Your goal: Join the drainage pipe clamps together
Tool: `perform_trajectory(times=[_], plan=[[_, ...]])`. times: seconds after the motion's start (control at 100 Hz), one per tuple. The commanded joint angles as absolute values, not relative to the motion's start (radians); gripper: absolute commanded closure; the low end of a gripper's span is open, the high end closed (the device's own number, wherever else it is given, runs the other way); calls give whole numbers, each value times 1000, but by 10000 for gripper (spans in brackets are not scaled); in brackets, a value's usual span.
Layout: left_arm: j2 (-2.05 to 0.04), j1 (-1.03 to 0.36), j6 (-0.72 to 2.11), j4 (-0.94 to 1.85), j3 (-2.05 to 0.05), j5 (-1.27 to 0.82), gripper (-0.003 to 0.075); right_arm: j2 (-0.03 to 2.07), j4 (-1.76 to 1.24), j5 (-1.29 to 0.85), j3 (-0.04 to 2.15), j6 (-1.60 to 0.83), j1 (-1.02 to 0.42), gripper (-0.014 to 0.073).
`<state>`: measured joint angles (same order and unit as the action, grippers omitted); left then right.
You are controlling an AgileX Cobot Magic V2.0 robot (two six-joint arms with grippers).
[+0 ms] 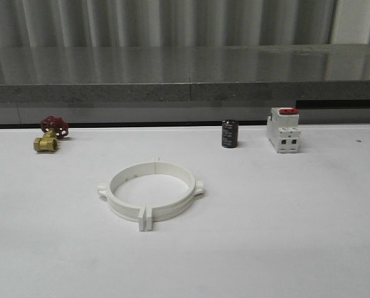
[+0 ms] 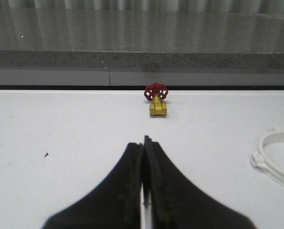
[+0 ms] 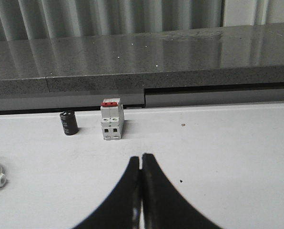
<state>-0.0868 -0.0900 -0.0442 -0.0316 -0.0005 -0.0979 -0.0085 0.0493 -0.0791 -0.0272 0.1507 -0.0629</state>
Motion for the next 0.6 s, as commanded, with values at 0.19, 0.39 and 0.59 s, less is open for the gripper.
perform_trajectory(times=[0.19,0.39,0.59], plan=[[32,-97,-73,-35,44,-27,741,-27,47,11,-10,143,-59,661],[33,-97,-73,-47,44,-23,741,-27,47,12,-10,143,-59,661],[33,-97,-73,-40,44,-25,741,-27,47,11,-10,143,-59,661]])
